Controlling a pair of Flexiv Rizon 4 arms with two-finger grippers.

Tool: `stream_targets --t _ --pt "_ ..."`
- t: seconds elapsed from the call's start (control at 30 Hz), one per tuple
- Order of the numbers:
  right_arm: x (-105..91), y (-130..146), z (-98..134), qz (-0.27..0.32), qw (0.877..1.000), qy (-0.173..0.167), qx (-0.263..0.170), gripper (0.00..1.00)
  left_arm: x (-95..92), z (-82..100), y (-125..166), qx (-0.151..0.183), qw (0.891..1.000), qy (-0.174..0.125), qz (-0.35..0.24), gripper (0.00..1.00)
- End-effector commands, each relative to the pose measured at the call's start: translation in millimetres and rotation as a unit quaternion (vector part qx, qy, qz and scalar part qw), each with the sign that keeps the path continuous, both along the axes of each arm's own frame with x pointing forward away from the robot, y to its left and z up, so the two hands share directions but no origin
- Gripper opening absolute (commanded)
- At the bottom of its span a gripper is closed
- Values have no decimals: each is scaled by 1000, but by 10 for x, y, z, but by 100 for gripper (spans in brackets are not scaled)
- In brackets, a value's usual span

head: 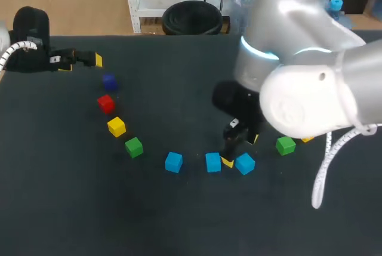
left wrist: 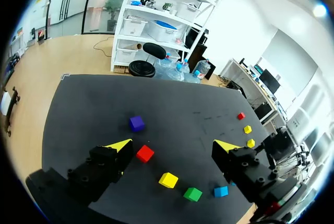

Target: Place the blue cubes, place green cubes on the blue cubes, place the yellow cubes on the green cubes, then place the red cubes on the yellow cubes, and place purple cube on the red cubes.

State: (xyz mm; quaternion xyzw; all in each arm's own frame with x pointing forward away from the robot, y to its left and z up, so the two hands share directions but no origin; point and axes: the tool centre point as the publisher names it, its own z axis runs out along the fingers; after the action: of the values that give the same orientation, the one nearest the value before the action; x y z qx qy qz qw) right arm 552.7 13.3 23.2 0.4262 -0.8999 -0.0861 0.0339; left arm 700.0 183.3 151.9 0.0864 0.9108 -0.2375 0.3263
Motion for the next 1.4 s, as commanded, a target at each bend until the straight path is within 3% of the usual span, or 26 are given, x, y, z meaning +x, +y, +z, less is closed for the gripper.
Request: stream_targets --t 0.03,0.47,0.87,0.9,0.97,1.0,1.03,1.23,1.4 --pt "-18 17 38 -3 1000 0 -19 100 -5 -14 15 -4 1000 -3 -2 100" --pt "-136 -137 -108 -28 999 23 -39 100 -5 -14 15 -4 1000 -3 -2 100" --pt "-118 -153 -140 -50 997 15 -59 100 -5 -14 15 -4 1000 -3 -2 100" --pt "-114 -151 -147 -50 997 15 -60 93 -5 -14 15 -4 1000 -3 -2 100" --pt "-106 -137 -156 -47 997 16 -62 71 -5 -14 15 -4 1000 -3 -2 100" --pt "-103 -128 -157 -46 997 16 -63 66 -5 -14 15 -4 1000 -3 -2 100" --pt "-101 -122 -159 -45 997 16 -63 49 -5 -14 15 -4 1000 -3 -2 100" --pt "-87 -96 -184 -39 997 20 -68 26 -5 -14 15 -4 1000 -3 -2 100" --pt "-87 -86 -199 -33 997 25 -69 24 -5 -14 15 -4 1000 -3 -2 100"
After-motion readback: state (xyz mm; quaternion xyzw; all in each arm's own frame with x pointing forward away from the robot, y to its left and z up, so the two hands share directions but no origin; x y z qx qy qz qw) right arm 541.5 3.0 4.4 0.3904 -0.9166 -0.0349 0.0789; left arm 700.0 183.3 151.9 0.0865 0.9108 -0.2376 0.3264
